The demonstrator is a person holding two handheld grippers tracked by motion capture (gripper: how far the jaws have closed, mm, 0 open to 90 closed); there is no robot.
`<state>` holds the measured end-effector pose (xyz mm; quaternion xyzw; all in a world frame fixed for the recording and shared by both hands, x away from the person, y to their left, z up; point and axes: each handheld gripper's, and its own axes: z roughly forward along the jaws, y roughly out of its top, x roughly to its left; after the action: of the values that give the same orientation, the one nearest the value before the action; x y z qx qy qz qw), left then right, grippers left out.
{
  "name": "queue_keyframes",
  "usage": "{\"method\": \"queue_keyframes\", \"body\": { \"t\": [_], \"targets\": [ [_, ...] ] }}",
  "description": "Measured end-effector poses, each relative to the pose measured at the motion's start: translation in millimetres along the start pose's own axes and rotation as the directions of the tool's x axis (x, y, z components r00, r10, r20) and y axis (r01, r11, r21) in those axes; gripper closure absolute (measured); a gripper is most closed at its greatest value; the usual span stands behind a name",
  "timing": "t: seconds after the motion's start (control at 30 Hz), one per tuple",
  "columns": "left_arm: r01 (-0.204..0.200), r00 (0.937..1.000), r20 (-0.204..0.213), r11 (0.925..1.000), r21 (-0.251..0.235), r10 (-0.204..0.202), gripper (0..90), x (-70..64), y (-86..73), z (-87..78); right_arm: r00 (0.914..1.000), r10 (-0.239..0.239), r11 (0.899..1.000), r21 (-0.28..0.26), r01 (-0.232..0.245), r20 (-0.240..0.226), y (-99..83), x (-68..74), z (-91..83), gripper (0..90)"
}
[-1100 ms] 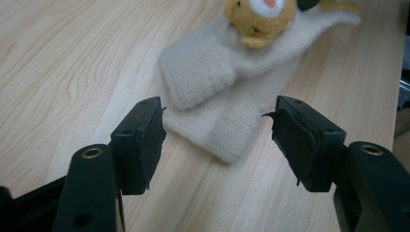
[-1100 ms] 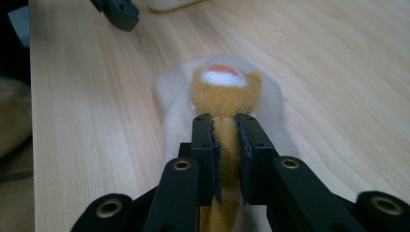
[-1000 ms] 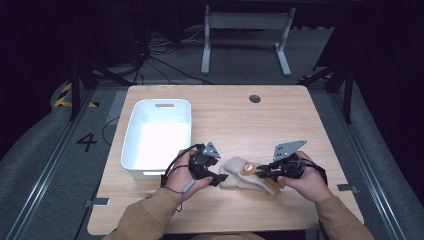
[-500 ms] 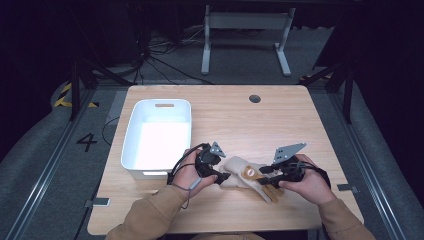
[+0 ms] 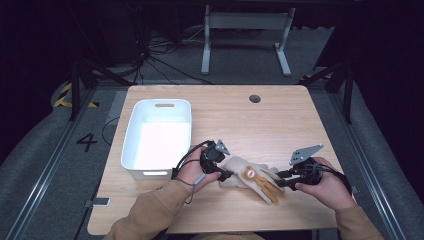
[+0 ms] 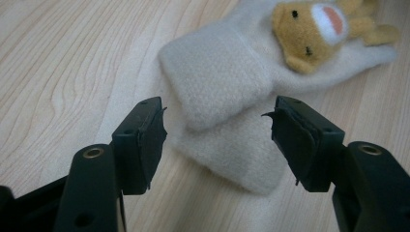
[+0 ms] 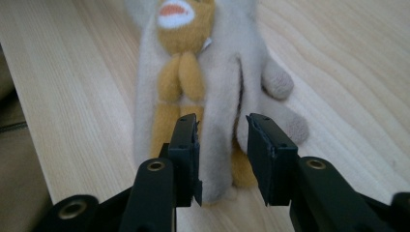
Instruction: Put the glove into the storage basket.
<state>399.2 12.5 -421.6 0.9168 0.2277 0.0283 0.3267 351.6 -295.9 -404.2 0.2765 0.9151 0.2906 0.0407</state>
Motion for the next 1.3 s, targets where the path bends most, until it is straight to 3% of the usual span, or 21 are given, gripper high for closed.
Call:
{"method": "queue_keyframes", "body": {
  "t": [0.17, 0.5, 0.67, 0.93, 1.13, 1.2, 1.3],
  "targets": [
    [-0.001, 1.0000, 0.003, 0.9999, 0.013, 0.001, 37.2, 0.3, -1.0, 0.2, 0.9999, 0.009, 0.999, 0.032, -0.009, -0.009, -1.4, -0.4, 0.8, 65.0],
    [-0.001, 1.0000, 0.009, 0.9997, 0.025, 0.001, 37.1, 0.4, -2.2, 3.6, 0.9995, 0.021, 0.989, 0.150, -0.017, -0.024, -6.4, -1.0, 9.6, 67.0],
    [0.023, 0.9997, 0.009, 0.9991, 0.035, -0.024, 36.9, 4.8, -4.7, 7.6, 0.9997, 0.009, 0.985, 0.170, -0.005, -0.022, -6.6, -1.2, 14.4, 70.8],
    [0.034, 0.9979, 0.053, 0.9984, 0.045, -0.037, 41.5, 8.6, -3.5, 17.7, 0.9998, -0.012, 0.983, 0.181, 0.015, -0.018, -6.0, -0.6, 17.1, 76.2],
    [0.007, 0.9972, 0.074, 0.9996, 0.028, -0.009, 51.4, 10.2, -2.1, 17.8, 0.9996, -0.021, 0.983, 0.180, 0.024, -0.018, -5.4, -0.6, 17.3, 78.1],
    [0.016, 0.9956, 0.092, 0.9990, 0.041, -0.020, 58.5, 8.8, -1.0, 16.7, 0.9997, -0.020, 0.983, 0.180, 0.023, -0.017, -5.3, -0.8, 17.6, 78.2],
    [0.005, 0.9965, 0.083, 0.9984, 0.056, -0.010, 71.4, 7.2, -0.3, 15.7, 0.9996, -0.023, 0.983, 0.183, 0.026, -0.019, -5.1, -0.3, 18.1, 78.7]
  ]
}}
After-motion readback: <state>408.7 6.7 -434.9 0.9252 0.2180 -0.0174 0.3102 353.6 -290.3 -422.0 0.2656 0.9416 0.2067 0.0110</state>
